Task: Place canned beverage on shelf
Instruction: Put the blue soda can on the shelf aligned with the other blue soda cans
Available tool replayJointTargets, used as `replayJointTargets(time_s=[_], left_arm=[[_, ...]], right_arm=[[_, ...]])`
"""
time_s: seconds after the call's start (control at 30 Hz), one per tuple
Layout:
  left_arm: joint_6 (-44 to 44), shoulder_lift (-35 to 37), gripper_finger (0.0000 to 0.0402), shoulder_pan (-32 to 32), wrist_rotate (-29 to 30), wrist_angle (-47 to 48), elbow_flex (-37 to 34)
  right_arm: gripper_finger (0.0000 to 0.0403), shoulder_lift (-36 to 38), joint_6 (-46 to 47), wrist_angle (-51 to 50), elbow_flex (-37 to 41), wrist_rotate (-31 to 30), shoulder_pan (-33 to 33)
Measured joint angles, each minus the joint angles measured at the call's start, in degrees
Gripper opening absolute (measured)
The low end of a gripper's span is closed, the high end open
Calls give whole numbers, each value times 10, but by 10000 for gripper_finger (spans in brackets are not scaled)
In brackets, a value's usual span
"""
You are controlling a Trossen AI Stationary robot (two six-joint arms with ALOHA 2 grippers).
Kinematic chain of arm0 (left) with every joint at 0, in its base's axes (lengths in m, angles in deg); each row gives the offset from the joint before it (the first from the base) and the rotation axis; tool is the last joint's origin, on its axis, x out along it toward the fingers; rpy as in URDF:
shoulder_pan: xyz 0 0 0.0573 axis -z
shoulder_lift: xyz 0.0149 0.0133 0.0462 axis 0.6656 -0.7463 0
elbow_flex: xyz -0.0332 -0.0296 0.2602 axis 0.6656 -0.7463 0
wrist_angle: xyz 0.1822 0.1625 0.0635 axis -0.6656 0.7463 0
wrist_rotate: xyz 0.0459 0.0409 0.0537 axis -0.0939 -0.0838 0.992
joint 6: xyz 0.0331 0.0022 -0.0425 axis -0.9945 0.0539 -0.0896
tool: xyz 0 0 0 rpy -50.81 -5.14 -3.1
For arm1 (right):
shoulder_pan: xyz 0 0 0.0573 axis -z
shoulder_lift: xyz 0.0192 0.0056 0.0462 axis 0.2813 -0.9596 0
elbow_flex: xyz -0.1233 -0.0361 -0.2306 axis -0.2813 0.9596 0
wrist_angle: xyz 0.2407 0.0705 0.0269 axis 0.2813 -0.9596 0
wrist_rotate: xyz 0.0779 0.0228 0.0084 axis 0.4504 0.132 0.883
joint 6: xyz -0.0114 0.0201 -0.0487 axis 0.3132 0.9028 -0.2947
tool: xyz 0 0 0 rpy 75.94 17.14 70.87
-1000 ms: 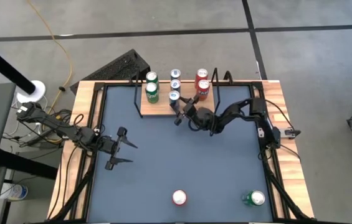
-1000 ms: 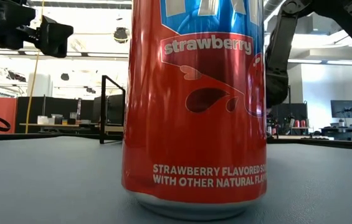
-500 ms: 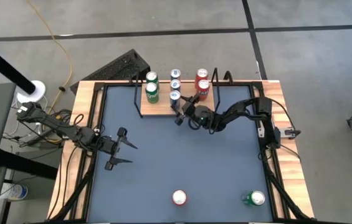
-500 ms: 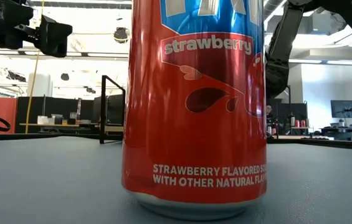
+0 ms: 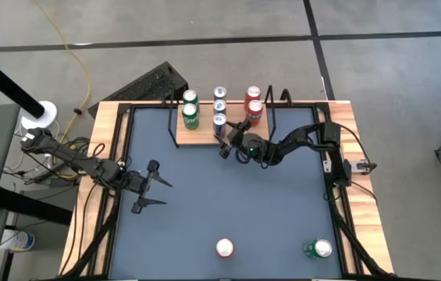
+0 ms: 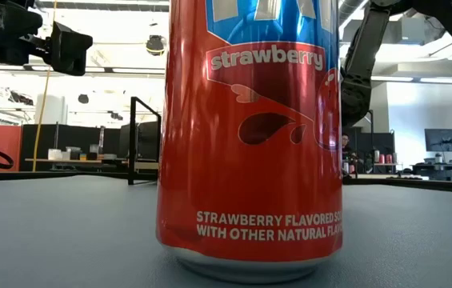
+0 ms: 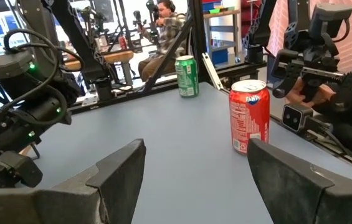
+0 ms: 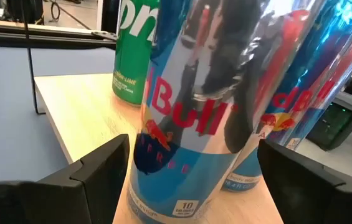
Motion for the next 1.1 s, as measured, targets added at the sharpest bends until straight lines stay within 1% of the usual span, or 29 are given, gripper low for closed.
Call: replayJointTargets(time_s=[0.17, 0.53, 0.63, 0.73, 1.1], left_arm=[[0, 0, 269, 0, 0, 0, 0], [0, 0, 269, 0, -1, 0, 0], [0, 0, 269, 0, -1, 0, 0], [0, 0, 269, 0, -1, 0, 0], [0, 0, 269, 0, -1, 1, 0]], right_arm=[[346, 3, 3, -5, 0, 0, -6], [346, 93, 63, -218, -27, 0, -21], [346, 116, 83, -251, -29, -4, -29], [345, 141, 95, -284, -29, -28, -37], [345, 215, 95, -388, -29, -30, -77]])
